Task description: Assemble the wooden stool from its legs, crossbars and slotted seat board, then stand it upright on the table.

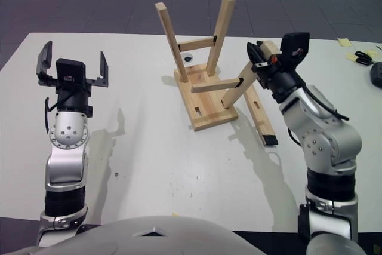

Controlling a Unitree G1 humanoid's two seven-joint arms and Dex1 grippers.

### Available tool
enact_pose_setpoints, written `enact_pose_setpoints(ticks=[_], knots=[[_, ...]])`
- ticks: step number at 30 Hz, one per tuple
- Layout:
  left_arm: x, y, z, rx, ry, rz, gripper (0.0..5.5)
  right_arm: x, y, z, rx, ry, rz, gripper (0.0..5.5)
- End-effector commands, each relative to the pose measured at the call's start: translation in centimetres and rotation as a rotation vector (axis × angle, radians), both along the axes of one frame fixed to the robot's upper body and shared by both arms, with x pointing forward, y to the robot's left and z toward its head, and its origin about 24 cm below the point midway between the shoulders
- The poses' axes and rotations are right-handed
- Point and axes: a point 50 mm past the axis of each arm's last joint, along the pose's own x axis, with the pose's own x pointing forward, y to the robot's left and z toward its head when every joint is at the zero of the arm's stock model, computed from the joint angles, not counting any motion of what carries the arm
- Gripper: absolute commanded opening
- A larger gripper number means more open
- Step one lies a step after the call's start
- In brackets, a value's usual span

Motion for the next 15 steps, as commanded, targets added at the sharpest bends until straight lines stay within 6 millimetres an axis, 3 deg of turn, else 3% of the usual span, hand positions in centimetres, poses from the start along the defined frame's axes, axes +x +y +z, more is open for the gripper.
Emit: enact_pose_setpoints(ticks=[1,4,10,15], knots=[[0.5,-0.5,-0.1,0.026,0.02,-0.025,5.4,0.0,1.1,-8.1,-0.315,0.46,0.162,1.05],[0.4,-0.7,-0.6,0.024,0.037,-0.029,5.4,-0.1,1.2,-8.2,-0.314,0.481,0.187,1.08],[0.3,-0.7,-1.0,0.02,0.055,-0.025,5.4,-3.8,0.7,-11.9,-0.234,0.662,0.164,1.09],[0.3,-0.8,-1.1,0.027,0.061,-0.034,5.4,-2.8,1.1,-10.5,-0.119,0.556,0.082,1.09]])
